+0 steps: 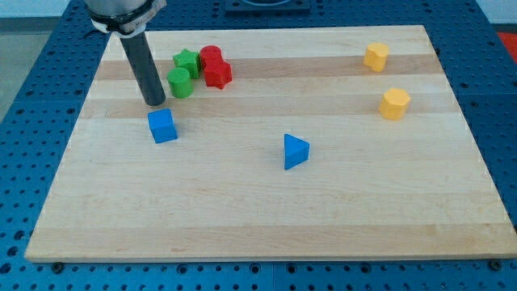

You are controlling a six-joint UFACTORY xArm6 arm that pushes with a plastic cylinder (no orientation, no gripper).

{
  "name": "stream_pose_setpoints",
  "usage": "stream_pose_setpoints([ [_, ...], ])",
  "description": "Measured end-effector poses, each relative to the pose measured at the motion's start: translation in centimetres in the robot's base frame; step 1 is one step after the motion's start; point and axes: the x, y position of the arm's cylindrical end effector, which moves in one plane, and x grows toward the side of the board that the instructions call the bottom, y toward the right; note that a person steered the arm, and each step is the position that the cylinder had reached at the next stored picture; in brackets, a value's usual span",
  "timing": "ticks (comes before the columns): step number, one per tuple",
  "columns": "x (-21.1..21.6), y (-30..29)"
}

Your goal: Move your arm closer to the yellow heart

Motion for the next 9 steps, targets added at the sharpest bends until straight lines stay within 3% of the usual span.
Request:
stream_pose_setpoints([
  [2,-1.4,3.5],
  [3,-0.6,3.5],
  [4,3.0,5.0],
  [5,2.0,12.2],
  [8,-12.5,26.8],
  [9,-14.2,33.9],
])
